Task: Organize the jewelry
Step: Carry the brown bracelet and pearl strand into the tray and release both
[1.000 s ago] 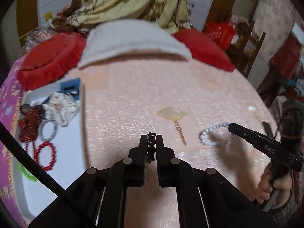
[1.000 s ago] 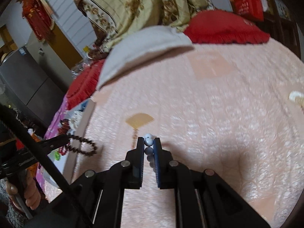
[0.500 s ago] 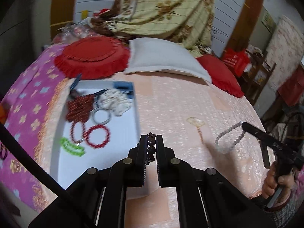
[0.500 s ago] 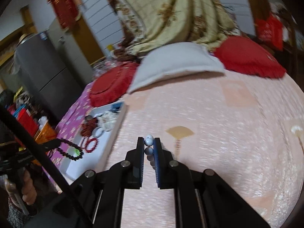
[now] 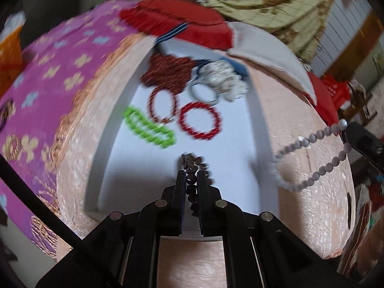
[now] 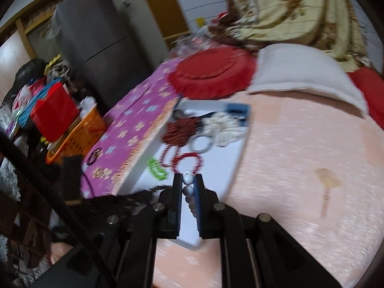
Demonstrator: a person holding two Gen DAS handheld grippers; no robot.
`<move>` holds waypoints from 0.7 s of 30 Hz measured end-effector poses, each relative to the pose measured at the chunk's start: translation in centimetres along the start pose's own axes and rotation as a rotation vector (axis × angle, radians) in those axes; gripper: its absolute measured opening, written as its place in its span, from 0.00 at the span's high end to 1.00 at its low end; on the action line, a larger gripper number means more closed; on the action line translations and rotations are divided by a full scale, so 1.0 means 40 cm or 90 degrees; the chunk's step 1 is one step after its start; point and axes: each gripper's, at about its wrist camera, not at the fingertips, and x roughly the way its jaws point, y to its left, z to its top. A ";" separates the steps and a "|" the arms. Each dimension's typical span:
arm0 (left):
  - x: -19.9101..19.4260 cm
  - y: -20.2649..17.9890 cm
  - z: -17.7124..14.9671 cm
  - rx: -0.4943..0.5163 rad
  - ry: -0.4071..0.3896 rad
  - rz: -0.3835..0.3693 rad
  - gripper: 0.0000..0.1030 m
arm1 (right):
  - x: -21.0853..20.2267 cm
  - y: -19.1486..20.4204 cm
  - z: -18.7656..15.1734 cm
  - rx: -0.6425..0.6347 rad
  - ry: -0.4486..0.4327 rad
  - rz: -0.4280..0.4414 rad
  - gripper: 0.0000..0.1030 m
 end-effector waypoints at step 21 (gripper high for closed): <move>-0.047 0.011 -0.030 0.031 -0.111 0.044 1.00 | 0.283 -0.043 -0.019 -0.068 0.061 -0.203 0.90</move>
